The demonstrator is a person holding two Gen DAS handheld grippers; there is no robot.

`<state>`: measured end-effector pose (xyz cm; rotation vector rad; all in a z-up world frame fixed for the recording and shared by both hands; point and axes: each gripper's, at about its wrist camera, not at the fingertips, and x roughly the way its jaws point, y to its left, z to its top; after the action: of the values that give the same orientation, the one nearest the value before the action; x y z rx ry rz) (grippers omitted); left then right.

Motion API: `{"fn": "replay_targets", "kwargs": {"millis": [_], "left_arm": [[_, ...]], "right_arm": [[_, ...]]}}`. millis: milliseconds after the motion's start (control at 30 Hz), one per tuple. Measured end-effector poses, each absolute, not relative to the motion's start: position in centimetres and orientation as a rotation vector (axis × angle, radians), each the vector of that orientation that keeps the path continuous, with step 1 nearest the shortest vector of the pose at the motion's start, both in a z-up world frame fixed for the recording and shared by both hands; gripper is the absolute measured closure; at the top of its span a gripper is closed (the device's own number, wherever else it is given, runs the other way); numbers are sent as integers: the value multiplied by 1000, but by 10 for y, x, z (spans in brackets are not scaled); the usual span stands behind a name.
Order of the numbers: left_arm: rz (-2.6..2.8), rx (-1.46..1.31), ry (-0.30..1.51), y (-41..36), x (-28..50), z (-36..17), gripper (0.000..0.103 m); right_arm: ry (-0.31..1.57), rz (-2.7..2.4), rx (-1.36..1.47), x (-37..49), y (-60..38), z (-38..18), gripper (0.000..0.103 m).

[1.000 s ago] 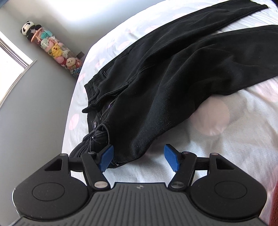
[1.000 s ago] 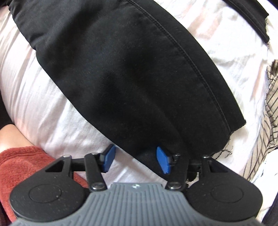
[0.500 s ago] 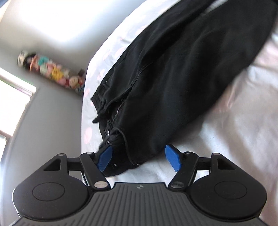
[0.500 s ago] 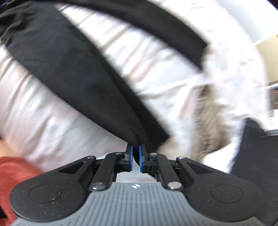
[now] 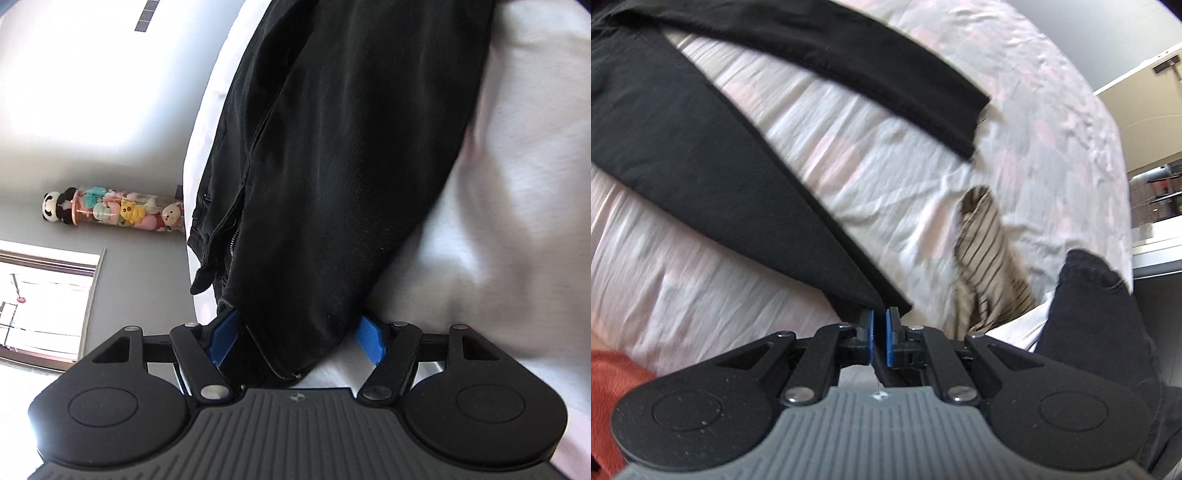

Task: Fold clothes

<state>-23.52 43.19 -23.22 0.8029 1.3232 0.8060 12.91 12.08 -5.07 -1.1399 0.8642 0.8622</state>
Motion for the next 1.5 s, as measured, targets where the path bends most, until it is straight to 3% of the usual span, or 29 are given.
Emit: {"fn": "replay_targets", "kwargs": {"millis": [33,67,167,200,467,600,800,867,967,1067,1167,1500], "left_arm": [[813,792,1326,434,-233,-231,34],[816,773,1322,434,-232,-228,54],[827,707,1297,434,-228,-209,86],[835,683,1283,434,-229,-197,88],[830,545,1177,413,-239,-98,89],[697,557,1285,393,-247,-117,90],[628,375,1366,401,-246,-149,88],[605,275,1365,410,-247,-146,77],[567,105,1347,416,-260,-133,73],[575,16,1273,419,-272,-110,63],[616,-57,1171,425,-275,-84,48],[876,-332,903,533,-262,-60,35]], "right_arm": [[837,858,-1136,130,124,-46,96],[813,856,-1128,130,126,-40,96],[776,858,-1101,133,132,-25,96],[764,860,-1100,133,133,-21,96],[608,806,-1103,137,122,16,96],[702,794,-1134,148,100,-5,96],[955,854,-1201,143,69,-81,96],[1017,860,-1208,142,62,-99,96],[1098,871,-1174,144,56,-106,92],[1097,867,-1142,150,52,-93,71],[1068,876,-1080,160,54,-71,67],[910,836,-712,195,109,-46,59]]}}
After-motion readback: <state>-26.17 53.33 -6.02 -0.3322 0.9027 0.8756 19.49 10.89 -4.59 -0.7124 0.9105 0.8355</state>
